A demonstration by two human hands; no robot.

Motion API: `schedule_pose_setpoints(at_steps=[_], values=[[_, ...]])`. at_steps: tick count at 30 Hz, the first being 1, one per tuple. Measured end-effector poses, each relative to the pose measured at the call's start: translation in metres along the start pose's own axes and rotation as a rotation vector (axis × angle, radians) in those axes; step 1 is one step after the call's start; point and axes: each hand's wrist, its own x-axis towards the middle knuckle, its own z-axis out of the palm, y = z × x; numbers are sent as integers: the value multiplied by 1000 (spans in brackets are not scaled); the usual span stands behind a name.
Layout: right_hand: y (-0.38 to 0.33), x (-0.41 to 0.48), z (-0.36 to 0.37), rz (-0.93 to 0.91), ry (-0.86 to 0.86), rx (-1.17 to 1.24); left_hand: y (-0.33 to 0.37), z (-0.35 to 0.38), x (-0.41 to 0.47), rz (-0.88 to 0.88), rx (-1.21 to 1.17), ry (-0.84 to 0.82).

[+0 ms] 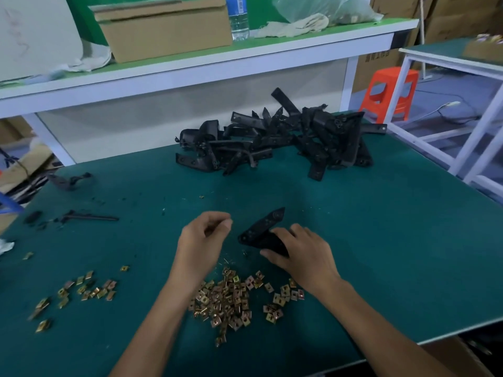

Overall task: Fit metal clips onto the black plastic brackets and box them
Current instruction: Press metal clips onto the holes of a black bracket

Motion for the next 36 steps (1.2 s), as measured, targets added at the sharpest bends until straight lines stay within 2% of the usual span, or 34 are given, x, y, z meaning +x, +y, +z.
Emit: schedule_pose_setpoints(at_steps=[11,17,25,30,36], values=[[-3,-1,-2,-47,62,-6,2,12,10,61,73,-221],[-2,-1,-2,-61,52,-12,1,9,12,-5,50,-212],[-1,-1,-2,-69,-14,-17,3,8,14,-10,45,-252],[-1,-1,-2,-60,-124,-10,5,9,17,-9,59,-274],[-1,0,-2,-63,-195,-33,20,1,24,-43,126,-478]])
